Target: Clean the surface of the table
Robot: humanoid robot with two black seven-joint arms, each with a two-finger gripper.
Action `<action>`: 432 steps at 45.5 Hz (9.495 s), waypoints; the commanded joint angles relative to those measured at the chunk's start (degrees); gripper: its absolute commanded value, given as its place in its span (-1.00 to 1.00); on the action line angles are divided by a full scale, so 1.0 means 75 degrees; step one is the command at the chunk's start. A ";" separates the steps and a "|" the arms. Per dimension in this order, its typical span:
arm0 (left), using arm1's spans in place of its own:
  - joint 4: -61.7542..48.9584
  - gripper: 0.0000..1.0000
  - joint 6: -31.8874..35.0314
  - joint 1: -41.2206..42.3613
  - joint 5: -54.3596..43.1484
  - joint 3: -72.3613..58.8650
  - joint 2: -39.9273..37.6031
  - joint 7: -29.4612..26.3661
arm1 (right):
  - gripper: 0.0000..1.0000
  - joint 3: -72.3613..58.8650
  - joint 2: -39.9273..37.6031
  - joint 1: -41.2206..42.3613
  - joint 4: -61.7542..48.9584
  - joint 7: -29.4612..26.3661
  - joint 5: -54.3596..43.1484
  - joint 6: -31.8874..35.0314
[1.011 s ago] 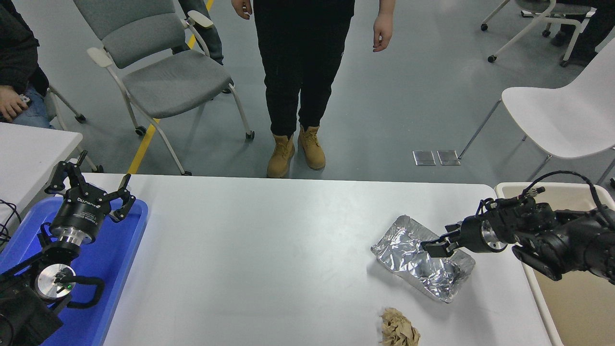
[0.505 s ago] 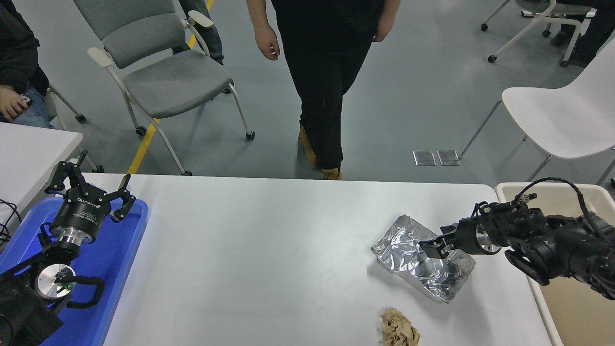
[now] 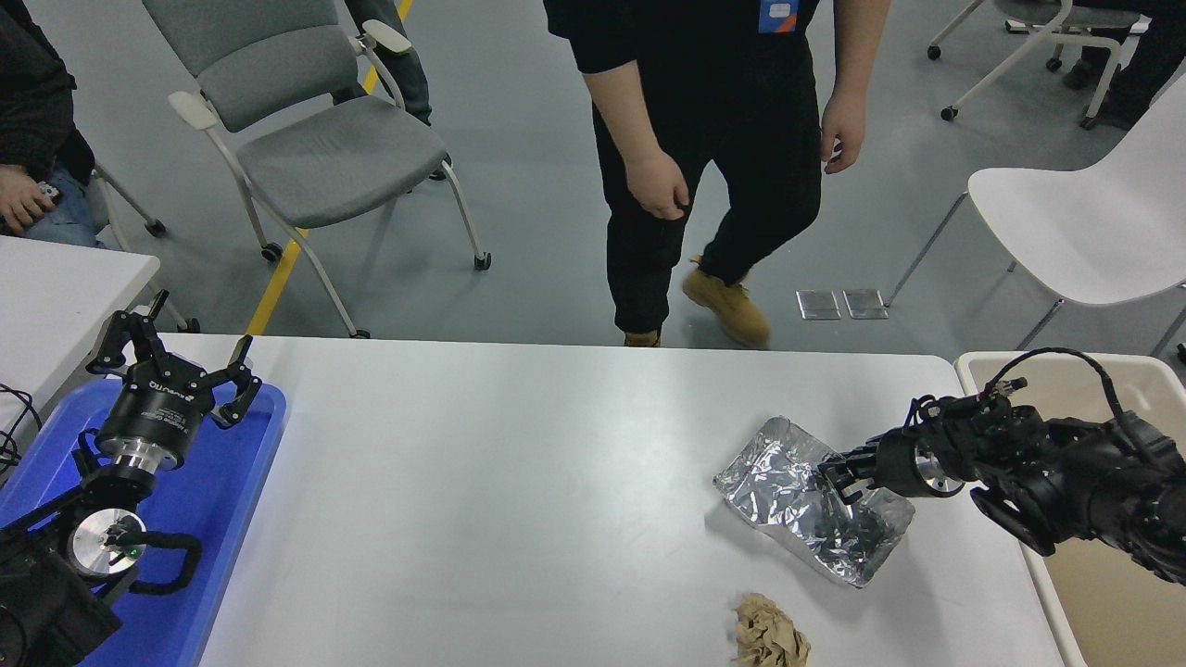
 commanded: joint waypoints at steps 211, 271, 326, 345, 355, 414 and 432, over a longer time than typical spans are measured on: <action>0.0000 1.00 0.0000 0.0000 0.0000 -0.0004 -0.0007 0.0000 | -1.00 0.2952 -0.1658 -0.2653 -0.2925 -0.2975 0.6672 0.1814; 0.0000 1.00 0.0000 0.0000 0.0000 0.0007 0.0005 0.0000 | 0.96 0.4814 -0.1705 -0.2021 -0.2890 -0.2964 0.6789 0.0783; 0.0000 1.00 0.0000 0.0000 0.0000 -0.0004 -0.0007 0.0000 | 0.96 1.0357 -0.2783 0.0875 0.0308 -0.2893 0.7117 0.0724; 0.0000 1.00 0.0000 0.0000 0.0000 -0.0004 -0.0007 0.0000 | 0.96 1.0463 -0.2924 0.0571 0.1130 -0.2952 1.0328 0.1216; 0.0000 1.00 0.0000 0.0000 0.0000 -0.0004 -0.0007 0.0000 | 0.96 1.0732 -0.2631 -0.0272 0.1703 -0.2905 1.0597 0.1567; 0.0000 1.00 0.0000 0.0000 0.0000 0.0007 -0.0007 0.0000 | 0.96 1.1507 -0.1869 -0.2946 0.2501 -0.2108 1.0492 0.2142; 0.0000 1.00 0.0000 0.0000 0.0000 -0.0004 -0.0007 0.0000 | 0.96 0.9458 -0.3966 -0.1845 0.2313 -0.2120 1.0422 0.2142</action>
